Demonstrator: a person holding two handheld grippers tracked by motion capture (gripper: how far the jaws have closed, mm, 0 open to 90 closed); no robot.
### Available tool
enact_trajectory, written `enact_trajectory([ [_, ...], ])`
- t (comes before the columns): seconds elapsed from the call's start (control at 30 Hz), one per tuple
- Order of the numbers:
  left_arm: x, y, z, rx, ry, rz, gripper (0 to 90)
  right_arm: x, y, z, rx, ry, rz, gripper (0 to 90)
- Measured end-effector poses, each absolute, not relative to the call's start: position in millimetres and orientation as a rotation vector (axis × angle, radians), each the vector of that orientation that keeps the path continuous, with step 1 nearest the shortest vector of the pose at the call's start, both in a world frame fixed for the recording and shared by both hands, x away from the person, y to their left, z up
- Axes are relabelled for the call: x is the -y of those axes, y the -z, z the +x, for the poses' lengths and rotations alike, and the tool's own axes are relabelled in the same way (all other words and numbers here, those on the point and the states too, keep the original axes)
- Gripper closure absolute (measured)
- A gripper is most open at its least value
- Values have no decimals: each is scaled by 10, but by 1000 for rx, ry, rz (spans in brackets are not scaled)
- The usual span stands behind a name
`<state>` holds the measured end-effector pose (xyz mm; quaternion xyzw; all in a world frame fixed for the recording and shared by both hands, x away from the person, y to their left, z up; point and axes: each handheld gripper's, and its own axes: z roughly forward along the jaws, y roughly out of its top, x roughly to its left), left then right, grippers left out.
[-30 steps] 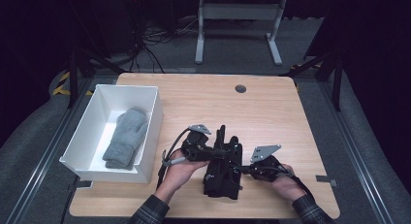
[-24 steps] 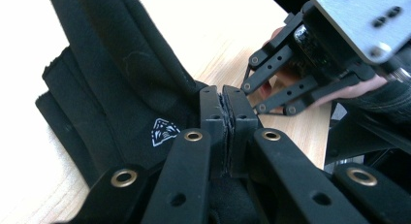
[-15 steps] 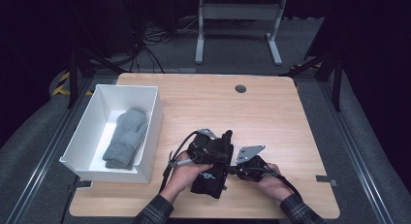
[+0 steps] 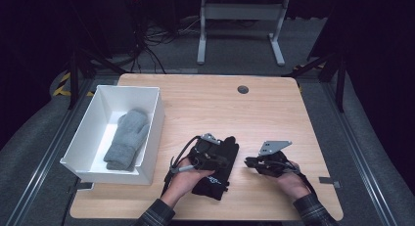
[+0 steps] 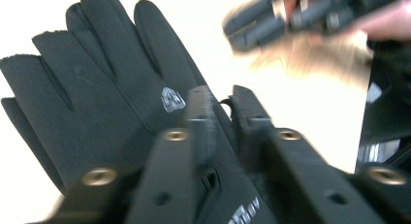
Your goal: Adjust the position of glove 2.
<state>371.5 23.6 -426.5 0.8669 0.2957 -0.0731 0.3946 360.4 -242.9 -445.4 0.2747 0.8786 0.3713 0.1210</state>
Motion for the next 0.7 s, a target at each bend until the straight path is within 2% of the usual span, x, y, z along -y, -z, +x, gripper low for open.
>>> enact_trajectory([
  [0.07, -245, 4274, 3651, -744, 174, 2216, 896, 2531, 4460, 3623, -2529, -1063, 851, 632],
  [0.2, -271, 4338, 3541, -740, 168, 2242, 899, 2691, 4471, 3663, -2468, -1058, 916, 500],
  [0.47, -271, 4438, 3430, -732, 177, 2305, 899, 2825, 4548, 3727, -2428, -985, 965, 389],
  [0.7, -420, 4422, 3431, -751, 110, 2346, 899, 2866, 4603, 3763, -2420, -972, 986, 331],
])
